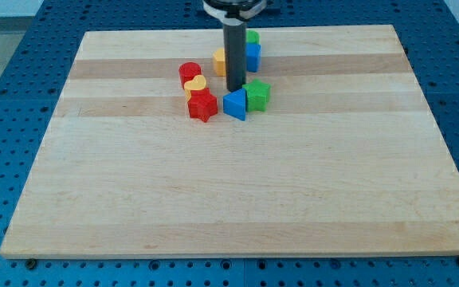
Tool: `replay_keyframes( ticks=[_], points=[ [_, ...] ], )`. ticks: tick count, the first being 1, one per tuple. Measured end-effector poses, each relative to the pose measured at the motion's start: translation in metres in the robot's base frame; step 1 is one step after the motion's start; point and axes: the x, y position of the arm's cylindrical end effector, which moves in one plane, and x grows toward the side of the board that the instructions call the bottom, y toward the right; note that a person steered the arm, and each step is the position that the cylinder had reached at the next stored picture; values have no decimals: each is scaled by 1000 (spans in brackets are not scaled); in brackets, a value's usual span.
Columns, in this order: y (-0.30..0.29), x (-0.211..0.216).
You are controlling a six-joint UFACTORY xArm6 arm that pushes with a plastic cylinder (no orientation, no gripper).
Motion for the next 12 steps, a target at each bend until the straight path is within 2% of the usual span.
replay_keyframes(
  ticks=[2,6,7,9,10,12],
  points=[
    [61,-36],
    [57,-131],
    [41,-154],
    [-40,-143],
    [-48,-128],
    [-4,-106]
  ],
)
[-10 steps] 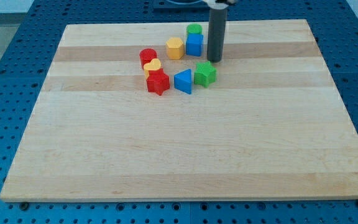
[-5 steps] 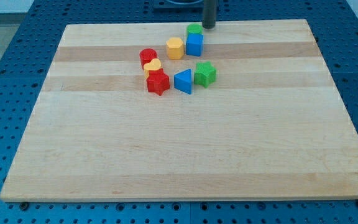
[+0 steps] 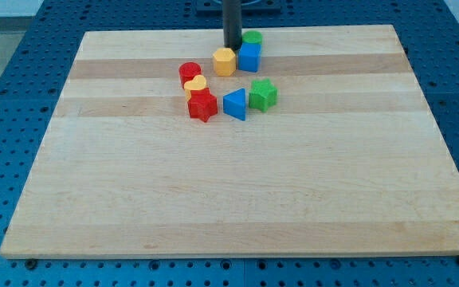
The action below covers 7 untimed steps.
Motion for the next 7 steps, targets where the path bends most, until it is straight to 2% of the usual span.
replay_keyframes(
  ticks=[2,4,5,7],
  points=[
    [47,-11],
    [67,-28],
    [92,-26],
    [76,6]
  ],
)
